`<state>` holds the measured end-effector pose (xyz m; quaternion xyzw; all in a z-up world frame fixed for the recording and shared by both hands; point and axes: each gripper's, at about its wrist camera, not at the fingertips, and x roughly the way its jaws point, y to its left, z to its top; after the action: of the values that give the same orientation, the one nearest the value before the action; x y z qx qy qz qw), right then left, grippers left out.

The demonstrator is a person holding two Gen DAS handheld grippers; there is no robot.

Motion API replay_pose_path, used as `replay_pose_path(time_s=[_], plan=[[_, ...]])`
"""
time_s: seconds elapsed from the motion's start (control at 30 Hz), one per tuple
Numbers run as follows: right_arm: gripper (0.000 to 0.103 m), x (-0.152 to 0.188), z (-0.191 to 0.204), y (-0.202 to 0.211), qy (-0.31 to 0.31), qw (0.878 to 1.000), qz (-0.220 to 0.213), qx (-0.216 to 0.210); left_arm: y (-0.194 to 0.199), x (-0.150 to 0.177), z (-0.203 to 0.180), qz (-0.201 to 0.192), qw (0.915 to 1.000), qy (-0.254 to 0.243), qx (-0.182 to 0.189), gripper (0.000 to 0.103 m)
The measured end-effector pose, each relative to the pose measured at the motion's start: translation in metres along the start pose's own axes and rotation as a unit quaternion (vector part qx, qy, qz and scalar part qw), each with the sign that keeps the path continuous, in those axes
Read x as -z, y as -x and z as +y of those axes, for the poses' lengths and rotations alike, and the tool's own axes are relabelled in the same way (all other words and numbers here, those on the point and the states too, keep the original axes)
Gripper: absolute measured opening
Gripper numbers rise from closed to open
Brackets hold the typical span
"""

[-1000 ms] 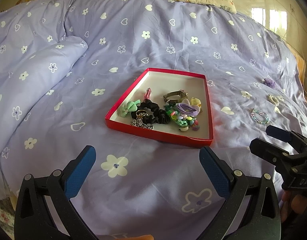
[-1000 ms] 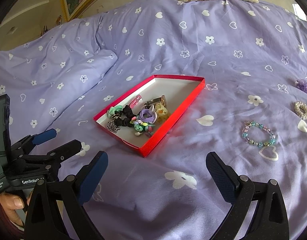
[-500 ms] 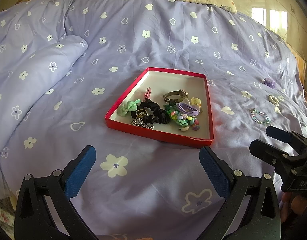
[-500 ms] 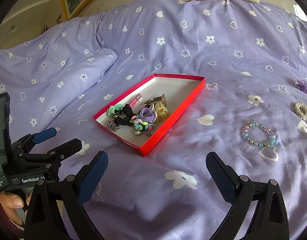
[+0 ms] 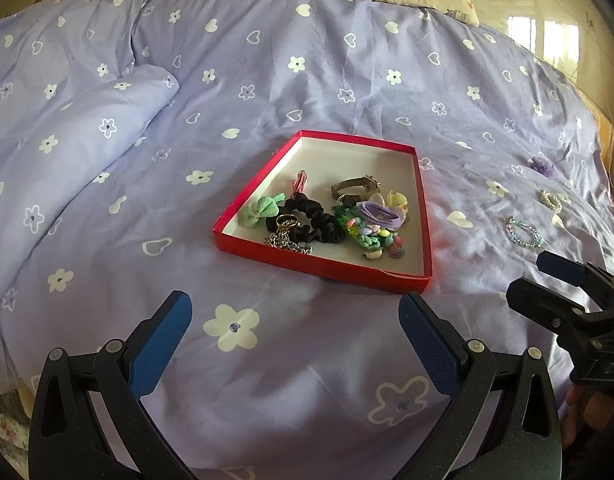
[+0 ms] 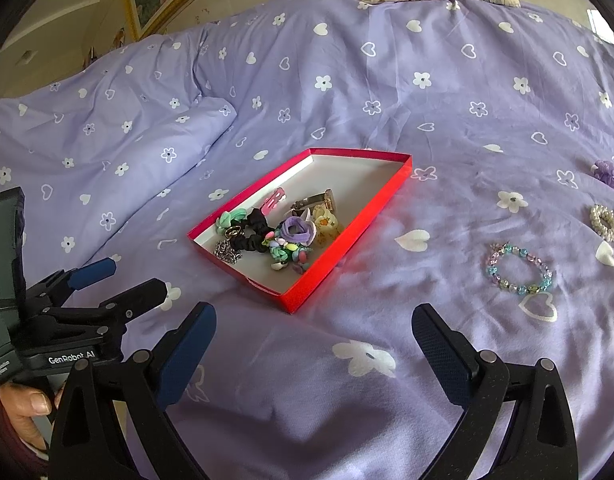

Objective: Organize jewelry

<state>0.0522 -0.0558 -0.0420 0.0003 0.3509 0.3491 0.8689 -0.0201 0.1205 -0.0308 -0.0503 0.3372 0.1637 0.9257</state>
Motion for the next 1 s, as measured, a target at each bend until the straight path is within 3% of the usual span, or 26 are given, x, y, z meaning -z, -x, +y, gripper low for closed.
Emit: replay_pose_path(time_s=[1.0], plan=[[0.100, -0.0023, 0.0003, 0.0027, 0.003, 1.000, -0.002, -0.001, 0.0013, -0.0006, -0.0003, -0.001, 1.0000, -0.001, 0.000, 0.103]])
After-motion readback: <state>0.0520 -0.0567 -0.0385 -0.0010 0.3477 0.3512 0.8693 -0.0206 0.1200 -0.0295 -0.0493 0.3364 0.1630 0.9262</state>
